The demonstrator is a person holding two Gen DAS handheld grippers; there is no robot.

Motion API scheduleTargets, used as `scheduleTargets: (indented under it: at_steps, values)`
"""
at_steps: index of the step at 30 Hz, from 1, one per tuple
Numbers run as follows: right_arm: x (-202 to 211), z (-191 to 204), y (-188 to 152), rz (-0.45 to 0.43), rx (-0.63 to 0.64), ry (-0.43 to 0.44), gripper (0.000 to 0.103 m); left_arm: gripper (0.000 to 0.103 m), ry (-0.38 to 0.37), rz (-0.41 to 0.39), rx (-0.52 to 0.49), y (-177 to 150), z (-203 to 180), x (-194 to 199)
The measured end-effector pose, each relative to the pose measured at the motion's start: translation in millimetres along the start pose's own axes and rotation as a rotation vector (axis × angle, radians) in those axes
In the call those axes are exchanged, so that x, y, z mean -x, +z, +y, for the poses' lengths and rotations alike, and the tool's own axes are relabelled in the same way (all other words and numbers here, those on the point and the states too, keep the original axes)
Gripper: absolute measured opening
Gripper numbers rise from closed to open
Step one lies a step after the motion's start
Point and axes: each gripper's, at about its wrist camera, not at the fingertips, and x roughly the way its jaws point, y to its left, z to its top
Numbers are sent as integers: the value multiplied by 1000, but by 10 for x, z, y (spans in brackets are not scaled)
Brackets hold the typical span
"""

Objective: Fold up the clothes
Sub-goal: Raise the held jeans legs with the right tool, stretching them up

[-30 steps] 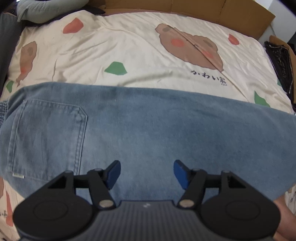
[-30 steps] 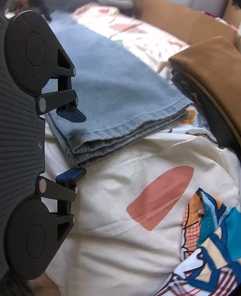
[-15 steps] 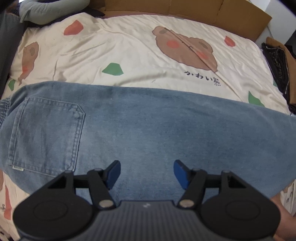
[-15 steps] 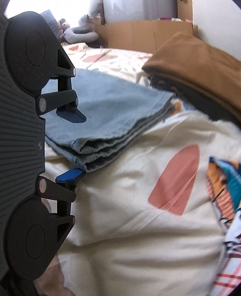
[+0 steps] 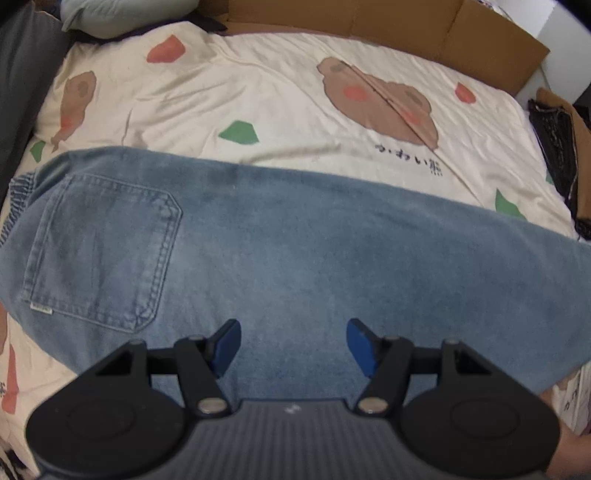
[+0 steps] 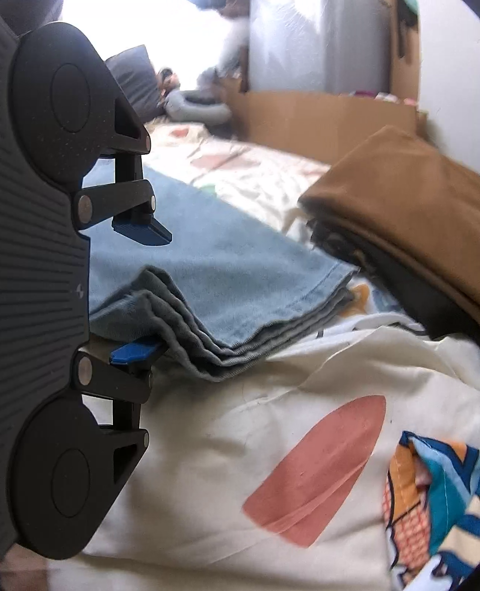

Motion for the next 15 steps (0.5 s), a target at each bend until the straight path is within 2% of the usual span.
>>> scheduleTargets:
  at_steps: [4, 6, 7, 8, 9, 15]
  values:
    - [-131, -37, 106, 33, 11, -59, 57, 66, 0, 10, 6, -48, -4, -15]
    - [-140, -41, 134, 37, 23, -54, 52, 66, 3, 10, 7, -59, 9, 1]
    - [-135, -39, 144, 39, 32, -53, 41, 66, 5, 10, 7, -65, 16, 10]
    - [-109, -28, 145, 44, 50, -55, 21, 66, 8, 11, 8, -71, 24, 18]
    - [-84, -16, 147, 48, 68, -57, 17, 66, 10, 12, 13, -79, 41, 23]
    - [104, 165, 83, 57, 157, -22, 13, 66, 16, 17, 34, -118, 102, 33]
